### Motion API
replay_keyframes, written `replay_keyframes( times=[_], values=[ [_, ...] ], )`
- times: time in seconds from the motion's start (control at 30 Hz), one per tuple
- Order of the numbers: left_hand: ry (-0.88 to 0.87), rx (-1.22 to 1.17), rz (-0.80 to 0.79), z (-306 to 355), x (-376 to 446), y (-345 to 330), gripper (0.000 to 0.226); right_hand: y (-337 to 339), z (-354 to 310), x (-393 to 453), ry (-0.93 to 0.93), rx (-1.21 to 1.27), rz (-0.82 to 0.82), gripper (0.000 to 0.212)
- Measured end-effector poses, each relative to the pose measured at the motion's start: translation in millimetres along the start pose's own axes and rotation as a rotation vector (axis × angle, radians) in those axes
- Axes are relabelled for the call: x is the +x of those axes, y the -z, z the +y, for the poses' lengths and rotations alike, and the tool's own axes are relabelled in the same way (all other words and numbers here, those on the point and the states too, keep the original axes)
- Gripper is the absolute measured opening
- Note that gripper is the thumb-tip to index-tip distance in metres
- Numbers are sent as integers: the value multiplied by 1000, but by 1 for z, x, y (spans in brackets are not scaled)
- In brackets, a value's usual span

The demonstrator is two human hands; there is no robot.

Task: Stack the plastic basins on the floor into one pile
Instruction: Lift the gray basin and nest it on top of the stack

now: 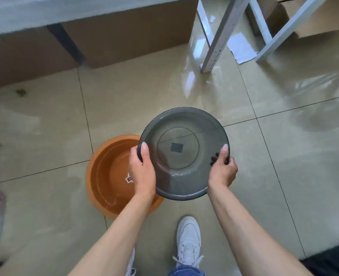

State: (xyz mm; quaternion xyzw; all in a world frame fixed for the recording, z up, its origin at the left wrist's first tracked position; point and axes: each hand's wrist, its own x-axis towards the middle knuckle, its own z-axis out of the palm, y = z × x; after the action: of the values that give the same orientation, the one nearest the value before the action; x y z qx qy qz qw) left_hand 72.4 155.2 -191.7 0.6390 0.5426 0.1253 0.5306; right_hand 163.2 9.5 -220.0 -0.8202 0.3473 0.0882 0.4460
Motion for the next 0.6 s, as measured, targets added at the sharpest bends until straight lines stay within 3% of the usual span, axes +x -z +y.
replay_keyframes(
  times=[0.2, 0.37, 0.6],
  values=[
    [76, 52, 200, -22, 16, 82, 33, -49, 12, -72, 77, -119, -167, 59],
    [189, 86, 250, -67, 30, 120, 51, -75, 33, -108, 124, -234, -263, 54],
    [173, 169, 254, -128, 49, 138, 29, -100, 57, -117, 177, -378, -301, 49]
  ],
)
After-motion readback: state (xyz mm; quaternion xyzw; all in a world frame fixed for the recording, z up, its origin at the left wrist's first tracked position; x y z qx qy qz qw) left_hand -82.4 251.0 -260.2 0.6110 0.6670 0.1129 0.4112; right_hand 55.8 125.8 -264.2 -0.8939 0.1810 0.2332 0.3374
